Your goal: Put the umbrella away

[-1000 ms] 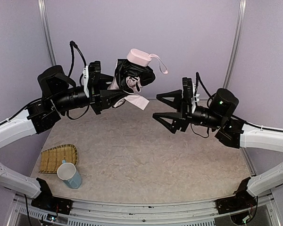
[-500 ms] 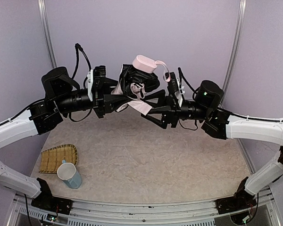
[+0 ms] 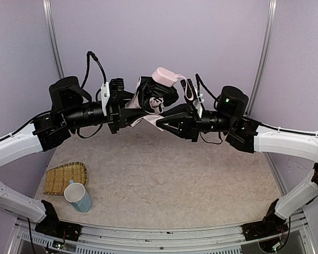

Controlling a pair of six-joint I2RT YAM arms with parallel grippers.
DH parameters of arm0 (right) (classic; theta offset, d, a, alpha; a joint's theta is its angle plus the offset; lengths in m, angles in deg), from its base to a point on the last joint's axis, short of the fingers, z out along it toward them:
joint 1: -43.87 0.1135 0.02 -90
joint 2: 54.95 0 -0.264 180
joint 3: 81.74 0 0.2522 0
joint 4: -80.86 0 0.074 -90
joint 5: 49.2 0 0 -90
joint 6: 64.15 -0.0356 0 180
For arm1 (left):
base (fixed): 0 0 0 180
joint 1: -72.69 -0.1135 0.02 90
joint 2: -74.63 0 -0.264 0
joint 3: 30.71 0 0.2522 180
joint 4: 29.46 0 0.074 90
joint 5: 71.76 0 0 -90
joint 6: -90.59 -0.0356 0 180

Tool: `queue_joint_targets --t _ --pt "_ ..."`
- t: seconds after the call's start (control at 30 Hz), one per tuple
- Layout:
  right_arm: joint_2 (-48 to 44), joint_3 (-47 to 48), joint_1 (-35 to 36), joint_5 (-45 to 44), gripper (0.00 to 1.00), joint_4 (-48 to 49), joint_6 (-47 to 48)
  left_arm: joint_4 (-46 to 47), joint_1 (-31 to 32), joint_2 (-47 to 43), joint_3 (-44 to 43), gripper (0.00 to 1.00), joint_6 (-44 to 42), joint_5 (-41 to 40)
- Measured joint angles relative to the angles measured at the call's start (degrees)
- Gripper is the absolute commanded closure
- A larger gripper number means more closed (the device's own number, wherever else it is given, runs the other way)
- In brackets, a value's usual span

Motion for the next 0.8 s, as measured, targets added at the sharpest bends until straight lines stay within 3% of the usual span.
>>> queue_joint_targets --t 0.2,0.43,0.53,0.8 --pt "0.3 1.4 0.0 -4.5 1.00 -2.3 -0.8 -0.5 -0.4 0.0 0.0 1.00 0.2 1.0" --pt "-3.0 2.2 1.6 -10.1 1.00 -8.2 7.4 0.9 -2.5 1.2 0.0 1.00 6.4 13.5" --pt "-5.2 1.8 2.7 -10.0 1.00 -8.5 12.8 6.7 -2.7 2.6 0.0 1.00 12.2 19.5" --pt "-9.4 -2.1 4.6 -8.8 1.00 0.0 23.4 36.5 0.4 11.0 1.2 1.00 36.0 28.7"
